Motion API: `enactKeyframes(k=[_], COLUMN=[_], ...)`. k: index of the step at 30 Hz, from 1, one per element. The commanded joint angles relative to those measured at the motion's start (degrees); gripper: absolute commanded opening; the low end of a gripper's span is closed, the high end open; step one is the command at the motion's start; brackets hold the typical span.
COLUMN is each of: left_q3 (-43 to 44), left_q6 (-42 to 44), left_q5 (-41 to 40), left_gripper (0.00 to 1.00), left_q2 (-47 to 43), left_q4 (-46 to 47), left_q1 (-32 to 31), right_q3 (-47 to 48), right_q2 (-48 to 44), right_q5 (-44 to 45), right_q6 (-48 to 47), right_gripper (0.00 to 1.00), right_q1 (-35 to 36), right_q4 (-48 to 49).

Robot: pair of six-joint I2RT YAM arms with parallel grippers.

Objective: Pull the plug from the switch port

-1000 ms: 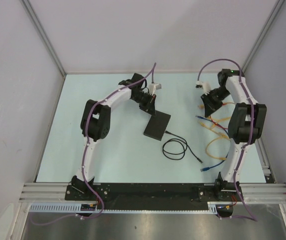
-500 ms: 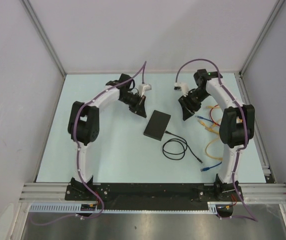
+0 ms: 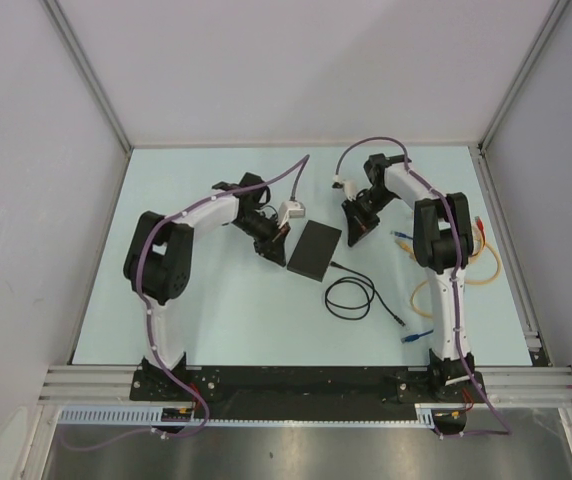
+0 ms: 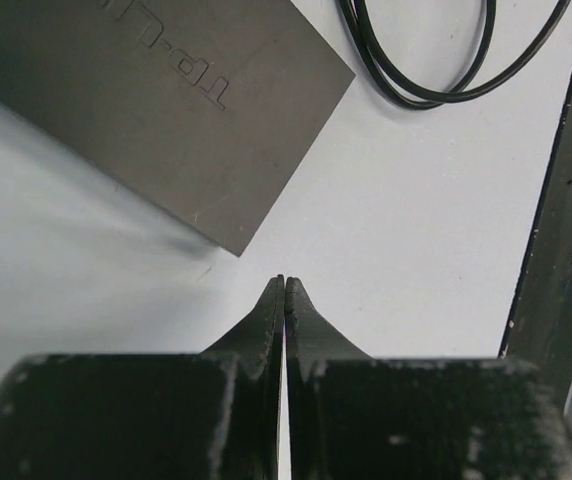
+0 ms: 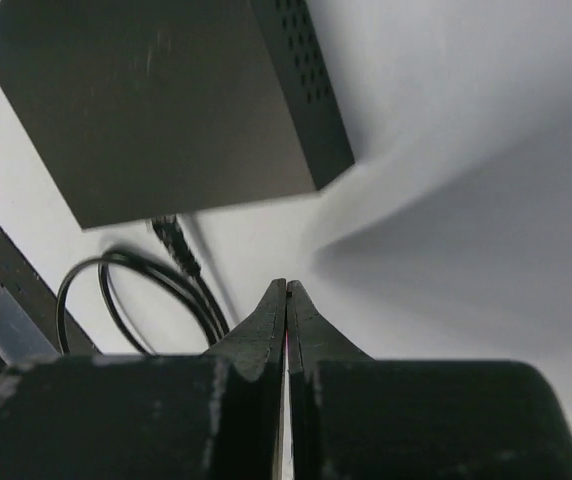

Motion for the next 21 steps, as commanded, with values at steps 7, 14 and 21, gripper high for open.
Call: enactKeyframes(k=[7,14,21], left_q3=[-1.74,-5.79,0.35], left_q6=[3.02,3.01,-6.98], left_q5=[-2.07,-5.76,-4.97], left_gripper=[0.0,0.0,0.23], left_q2=[0.42,-5.56,-6.45], left_q4=[5.13,6.55,10.4], left_q1=[-3.21,-3.04,-2.51], right_q3=[17.35,19.58,17.63], right_q2=[11.87,11.88,4.85], right_q5=[-0.91,0.85,-6.51], right_q6=[4.7,4.88,2.6], right_gripper=[0.0,0.02,0.43], right_q1=[6.87,8.28,2.84], right_q4=[4.07,4.43,1.89])
